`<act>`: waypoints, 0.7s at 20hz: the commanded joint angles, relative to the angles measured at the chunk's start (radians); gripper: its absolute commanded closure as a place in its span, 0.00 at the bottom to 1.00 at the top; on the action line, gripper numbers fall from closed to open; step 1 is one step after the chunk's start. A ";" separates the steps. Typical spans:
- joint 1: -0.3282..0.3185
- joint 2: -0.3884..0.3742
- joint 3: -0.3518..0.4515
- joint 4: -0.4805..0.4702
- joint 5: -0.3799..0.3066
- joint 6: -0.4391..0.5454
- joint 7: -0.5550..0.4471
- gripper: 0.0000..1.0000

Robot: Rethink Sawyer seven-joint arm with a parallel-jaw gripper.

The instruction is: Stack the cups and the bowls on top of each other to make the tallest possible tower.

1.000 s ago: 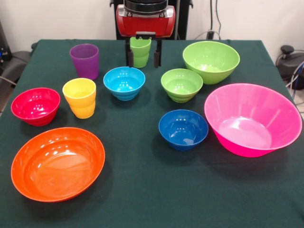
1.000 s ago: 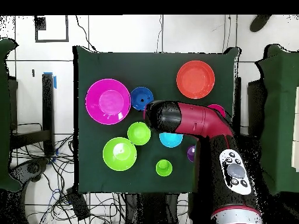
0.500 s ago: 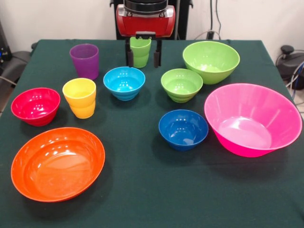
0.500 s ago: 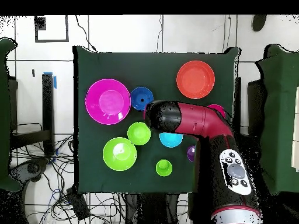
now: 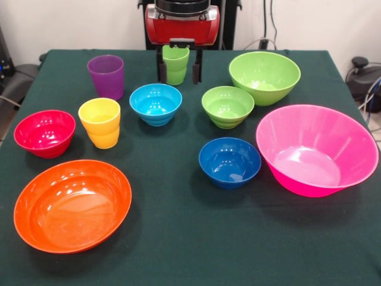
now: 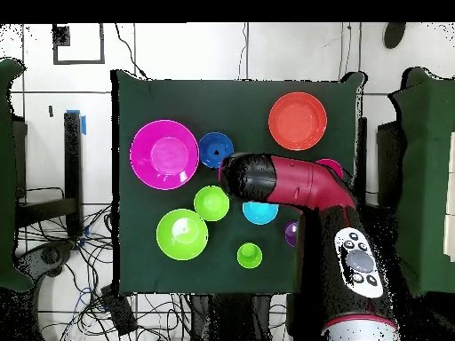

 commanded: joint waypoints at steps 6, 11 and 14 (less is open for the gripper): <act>0.001 0.030 0.078 0.003 -0.002 0.100 0.007 0.00; -0.002 0.040 0.079 -0.002 -0.004 0.092 0.006 0.00; -0.008 0.038 0.084 0.006 -0.004 0.086 0.000 0.00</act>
